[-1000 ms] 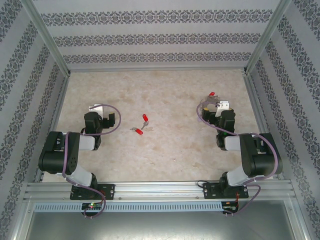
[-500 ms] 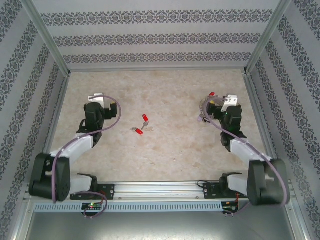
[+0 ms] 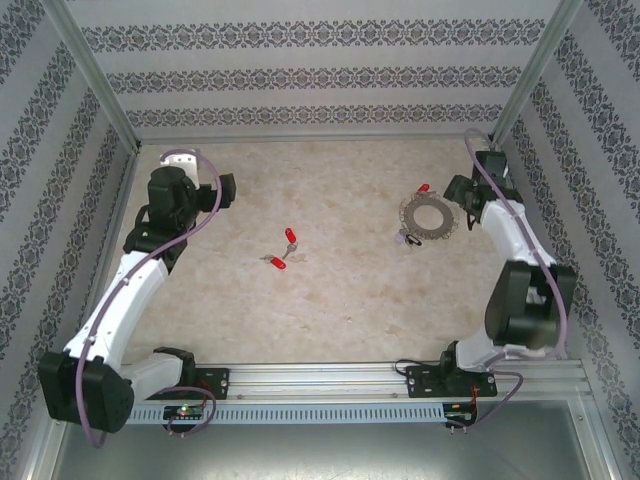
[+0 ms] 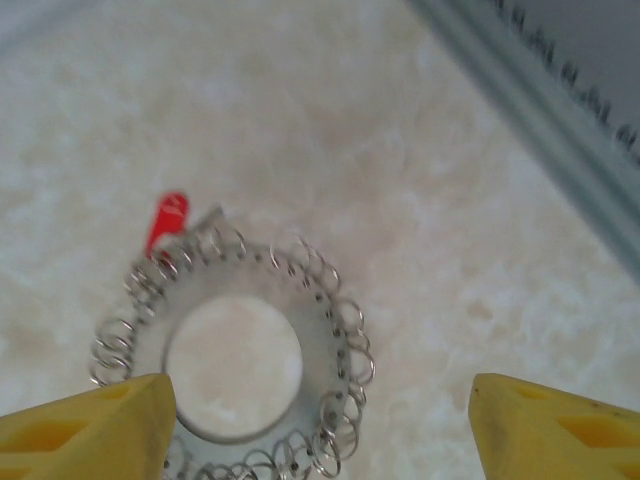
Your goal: Put the keys on the keyring
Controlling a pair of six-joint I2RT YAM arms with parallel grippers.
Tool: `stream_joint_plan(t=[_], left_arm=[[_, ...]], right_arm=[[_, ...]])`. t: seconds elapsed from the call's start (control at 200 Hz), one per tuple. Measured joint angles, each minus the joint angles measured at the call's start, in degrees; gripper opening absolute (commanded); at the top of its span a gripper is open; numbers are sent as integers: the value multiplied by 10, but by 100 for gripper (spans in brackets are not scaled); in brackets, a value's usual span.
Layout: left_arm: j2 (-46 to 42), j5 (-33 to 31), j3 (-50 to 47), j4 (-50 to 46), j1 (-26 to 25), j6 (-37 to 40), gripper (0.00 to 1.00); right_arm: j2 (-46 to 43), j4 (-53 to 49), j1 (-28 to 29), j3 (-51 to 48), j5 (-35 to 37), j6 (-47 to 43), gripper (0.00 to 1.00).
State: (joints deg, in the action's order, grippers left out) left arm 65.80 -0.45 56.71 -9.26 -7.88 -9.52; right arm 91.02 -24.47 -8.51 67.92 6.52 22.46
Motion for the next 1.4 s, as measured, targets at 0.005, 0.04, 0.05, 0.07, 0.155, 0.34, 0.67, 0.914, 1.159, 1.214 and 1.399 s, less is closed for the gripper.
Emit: stream_joint_plan(t=[0.005,0.04,0.05,0.07,0.155,0.34,0.67,0.914,1.159,1.214,1.399], left_arm=[[2,1,0,0,0,0,99],[14,5,-1,-2,0,-2,99],[18,5,-2,-2,0,-3,99],[23,8,-4,-2,0,-3,99],[44,19,-19,-2,0,-4,99],[58,8,-34,-6,0,-7,99],[66,-14,-41,-21,0,-30,99],[76,-15,-41,-42,0,-43,99],[84,-15,-37,-47,0,-56,99],[90,-15,-35,-48,0,-59,99],[101,-15,-31,-54,0,-68,99]], right_arm=[[5,-5,0,3,0,2,73],[29,-25,0,18,-3,3,73],[37,-30,0,22,-4,2,73],[49,-41,0,30,-5,2,74],[104,-76,0,63,-11,-2,78],[211,-131,-15,158,-40,-30,76],[274,-147,0,184,-111,-43,66],[260,-132,68,152,-155,-37,66],[200,-97,211,101,-191,35,74],[186,-79,239,94,-196,48,75],[129,-61,250,76,-181,57,73]])
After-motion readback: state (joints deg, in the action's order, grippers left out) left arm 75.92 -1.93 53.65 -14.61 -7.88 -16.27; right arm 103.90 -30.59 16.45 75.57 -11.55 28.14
